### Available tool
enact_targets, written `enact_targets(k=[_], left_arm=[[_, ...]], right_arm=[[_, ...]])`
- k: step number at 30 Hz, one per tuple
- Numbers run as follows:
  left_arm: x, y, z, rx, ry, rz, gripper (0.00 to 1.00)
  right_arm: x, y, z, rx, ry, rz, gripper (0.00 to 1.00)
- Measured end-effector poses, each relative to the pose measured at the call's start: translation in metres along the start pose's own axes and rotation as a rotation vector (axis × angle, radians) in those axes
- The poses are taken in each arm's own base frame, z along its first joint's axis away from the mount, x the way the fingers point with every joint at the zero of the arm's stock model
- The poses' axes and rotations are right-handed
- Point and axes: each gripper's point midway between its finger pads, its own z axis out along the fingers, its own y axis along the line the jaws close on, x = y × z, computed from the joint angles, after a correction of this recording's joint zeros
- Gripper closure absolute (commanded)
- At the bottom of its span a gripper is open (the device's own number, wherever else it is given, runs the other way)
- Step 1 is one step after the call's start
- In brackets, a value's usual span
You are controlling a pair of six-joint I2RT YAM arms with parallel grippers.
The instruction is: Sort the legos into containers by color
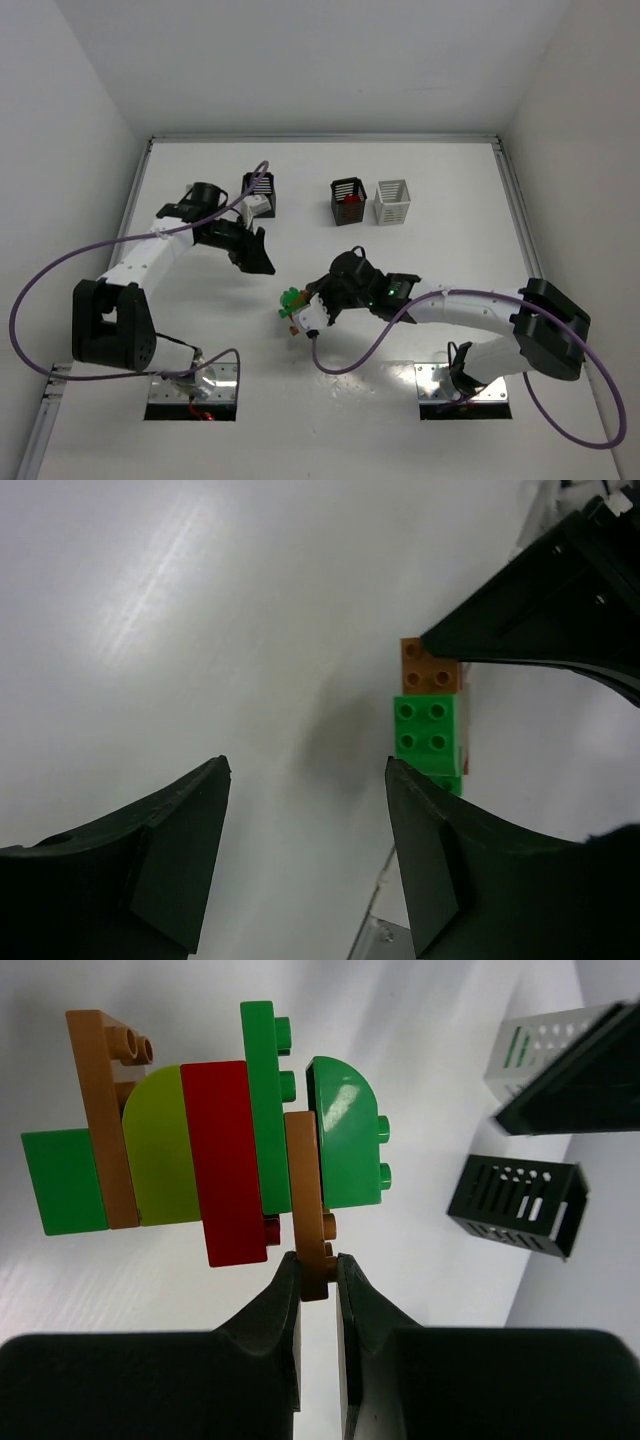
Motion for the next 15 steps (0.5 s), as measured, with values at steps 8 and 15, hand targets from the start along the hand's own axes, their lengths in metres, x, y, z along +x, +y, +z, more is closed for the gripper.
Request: enact_targets(k=[8, 15], left_arm=[[0.017, -0.031, 0.021, 0.183, 0.071, -0.072, 0.32], [0.018, -0.043, 0.026, 0.233, 0.084, -0.078, 0.32]], right_arm=[[-0.003, -0.027, 0.001, 0.084, 0.004, -0.047, 1.0], [-0.002, -0.029, 0.001, 0.094, 0.012, -0.056, 1.0]])
